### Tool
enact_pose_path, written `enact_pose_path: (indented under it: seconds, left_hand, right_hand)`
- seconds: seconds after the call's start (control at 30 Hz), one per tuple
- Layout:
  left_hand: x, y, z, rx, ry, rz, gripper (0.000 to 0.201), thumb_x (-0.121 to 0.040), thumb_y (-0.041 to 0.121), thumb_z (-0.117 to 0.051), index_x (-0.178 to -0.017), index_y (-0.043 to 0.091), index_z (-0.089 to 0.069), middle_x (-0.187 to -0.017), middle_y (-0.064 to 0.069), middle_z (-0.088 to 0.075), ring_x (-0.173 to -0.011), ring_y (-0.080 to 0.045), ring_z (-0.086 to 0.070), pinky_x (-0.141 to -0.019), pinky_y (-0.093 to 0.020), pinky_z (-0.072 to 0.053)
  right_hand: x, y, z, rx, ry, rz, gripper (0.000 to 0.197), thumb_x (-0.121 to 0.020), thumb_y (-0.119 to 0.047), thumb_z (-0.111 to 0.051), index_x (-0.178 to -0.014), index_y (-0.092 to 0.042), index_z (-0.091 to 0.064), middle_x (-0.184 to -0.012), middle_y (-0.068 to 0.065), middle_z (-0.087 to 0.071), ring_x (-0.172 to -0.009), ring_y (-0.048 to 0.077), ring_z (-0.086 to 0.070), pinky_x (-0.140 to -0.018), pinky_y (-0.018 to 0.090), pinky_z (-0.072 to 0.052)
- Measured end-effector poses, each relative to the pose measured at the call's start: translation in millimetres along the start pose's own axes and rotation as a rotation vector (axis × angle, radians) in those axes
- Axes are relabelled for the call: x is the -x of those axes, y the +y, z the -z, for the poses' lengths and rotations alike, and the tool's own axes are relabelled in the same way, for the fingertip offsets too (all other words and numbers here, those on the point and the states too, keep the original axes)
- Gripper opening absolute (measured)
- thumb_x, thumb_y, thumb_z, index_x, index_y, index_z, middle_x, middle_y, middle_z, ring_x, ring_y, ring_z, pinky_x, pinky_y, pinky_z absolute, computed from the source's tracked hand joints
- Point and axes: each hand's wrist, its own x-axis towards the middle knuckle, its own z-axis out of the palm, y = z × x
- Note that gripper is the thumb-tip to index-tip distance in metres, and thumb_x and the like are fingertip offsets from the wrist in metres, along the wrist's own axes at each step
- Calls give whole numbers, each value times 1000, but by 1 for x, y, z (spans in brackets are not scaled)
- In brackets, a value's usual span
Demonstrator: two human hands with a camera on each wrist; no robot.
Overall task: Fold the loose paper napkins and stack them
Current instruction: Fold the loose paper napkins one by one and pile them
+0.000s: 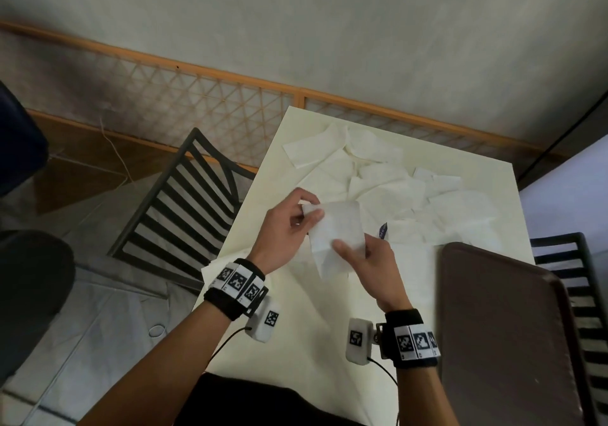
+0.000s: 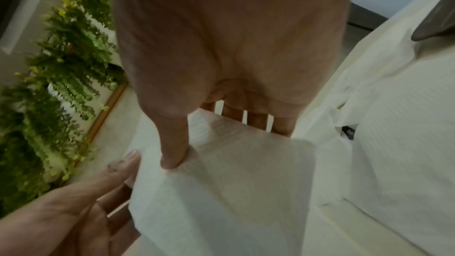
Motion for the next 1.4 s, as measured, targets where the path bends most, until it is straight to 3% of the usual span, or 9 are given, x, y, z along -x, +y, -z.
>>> enact_pose_path:
  seconds: [0.17, 0.27, 0.43, 0.77, 0.9, 1.03, 1.13, 1.3, 1.4]
  left_hand:
    - [4, -1, -3, 149, -33, 234, 54, -90, 36, -88, -135, 28, -60, -102, -2, -81, -99, -15, -79, -96, -34, -62]
    - [9, -7, -4, 81, -65, 219, 36, -93, 25, -87, -125, 21, -71, -101, 2, -83, -97, -18, -80, -98, -41, -62]
    - [14, -11, -1, 47, 30, 133, 12, -99, 20, -80, -111, 18, -79, -99, 6, -83, -96, -13, -79, -96, -40, -63]
    - [16, -11, 13, 47, -47, 103, 14, -94, 25, -85, -100, 13, -81, -97, -4, -82, -94, -29, -79, -92, -53, -62]
    - [15, -6, 15, 73, 3, 48, 10, -93, 17, -85, -99, 10, -82, -93, -6, -82, -90, -32, -78, -88, -48, -62]
    - [14, -6, 26, 58, -37, 5, 11, -96, -3, -76, -101, 3, -84, -100, -7, -84, -97, -30, -78, -91, -39, -63]
    - [14, -3, 33, 68, -79, -18, 29, -98, -16, -65, -97, 5, -85, -109, -4, -83, -111, -22, -78, -103, -36, -61]
    - [15, 5, 35, 142, -151, 14, 28, -106, -12, -54, -93, -3, -77, -98, -22, -75, -99, -42, -73, -90, -44, -63]
    - [17, 8, 35, 176, -148, 34, 26, -107, -11, -53, -94, -5, -74, -99, -24, -72, -96, -34, -73, -90, -40, -62]
  right_hand:
    - [3, -20, -6, -307, 18, 33, 23, -106, -26, -73, -125, -14, -75, -114, 2, -83, -105, 15, -79, -83, 29, -62]
    - [3, -21, -15, -461, 22, -19, 35, -106, -20, -73, -139, -11, -66, -131, 8, -78, -125, 29, -74, -105, 50, -60]
    - [3, -6, -25, -492, -29, -110, 39, -103, -21, -78, -139, -9, -68, -132, 15, -77, -127, 39, -72, -110, 71, -52]
    - [-1, -19, -23, -637, -77, -74, 42, -102, -5, -74, -142, -7, -64, -136, 19, -75, -129, 41, -71, -111, 60, -55]
    - [-4, -15, -22, -508, -42, 16, 25, -99, -6, -77, -124, -6, -79, -124, 20, -79, -124, 45, -72, -108, 64, -55]
    - [-8, -14, -21, -495, 80, 50, 13, -94, -7, -78, -104, -4, -85, -107, 24, -81, -99, 29, -74, -92, 52, -57]
    - [-10, -10, -18, -546, 72, 81, 26, -82, 8, -66, -93, -5, -86, -103, 28, -80, -98, 35, -73, -88, 49, -57]
    - [-10, -12, -14, -600, 0, 90, 53, -88, 29, -55, -76, -13, -85, -87, 19, -78, -81, 31, -72, -72, 34, -55]
    - [-9, -15, -13, -572, 10, 108, 55, -88, 30, -53, -74, -13, -85, -87, 18, -80, -83, 31, -73, -76, 36, -55]
